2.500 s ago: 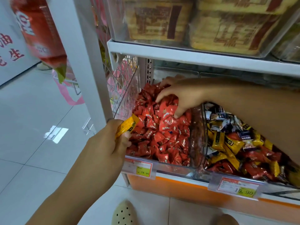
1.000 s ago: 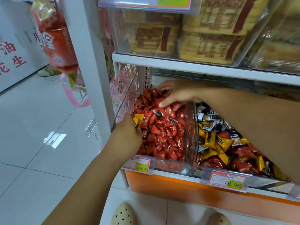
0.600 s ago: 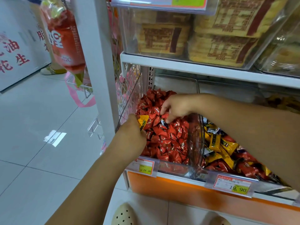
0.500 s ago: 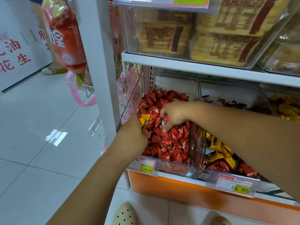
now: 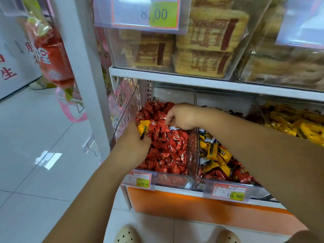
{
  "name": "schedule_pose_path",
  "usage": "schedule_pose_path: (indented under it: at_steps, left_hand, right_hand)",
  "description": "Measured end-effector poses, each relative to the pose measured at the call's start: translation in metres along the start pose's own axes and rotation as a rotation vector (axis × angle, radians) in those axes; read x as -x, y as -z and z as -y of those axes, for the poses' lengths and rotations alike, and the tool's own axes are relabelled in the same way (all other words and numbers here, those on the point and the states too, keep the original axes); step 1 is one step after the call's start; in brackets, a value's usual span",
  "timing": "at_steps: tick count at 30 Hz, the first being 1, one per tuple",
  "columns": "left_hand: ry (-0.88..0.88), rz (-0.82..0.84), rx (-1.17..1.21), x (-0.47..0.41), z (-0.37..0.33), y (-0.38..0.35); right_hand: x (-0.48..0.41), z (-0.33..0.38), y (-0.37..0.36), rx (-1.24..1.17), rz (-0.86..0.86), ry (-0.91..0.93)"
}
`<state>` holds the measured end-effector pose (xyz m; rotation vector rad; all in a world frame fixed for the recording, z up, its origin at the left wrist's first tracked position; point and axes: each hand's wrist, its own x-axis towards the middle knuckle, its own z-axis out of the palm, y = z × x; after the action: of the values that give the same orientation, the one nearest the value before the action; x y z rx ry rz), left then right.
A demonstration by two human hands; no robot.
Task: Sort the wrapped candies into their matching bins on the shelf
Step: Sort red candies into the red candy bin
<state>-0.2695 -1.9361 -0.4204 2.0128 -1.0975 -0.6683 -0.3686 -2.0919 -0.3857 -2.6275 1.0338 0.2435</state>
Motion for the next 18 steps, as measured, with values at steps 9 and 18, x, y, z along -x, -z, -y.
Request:
schedule_pose_path:
  at_steps: [9,18]
  left_hand:
    - [0.043,-0.051,-0.020,0.005,0.014,0.006]
    - [-0.171,-0.067,0.063,0.001,0.003,0.003]
  right_hand:
    - [-0.028,0.002,-0.008,0.332,0.209,-0.070]
    - [0.031,-0.016,0.022,-0.198,-0.284,0.030]
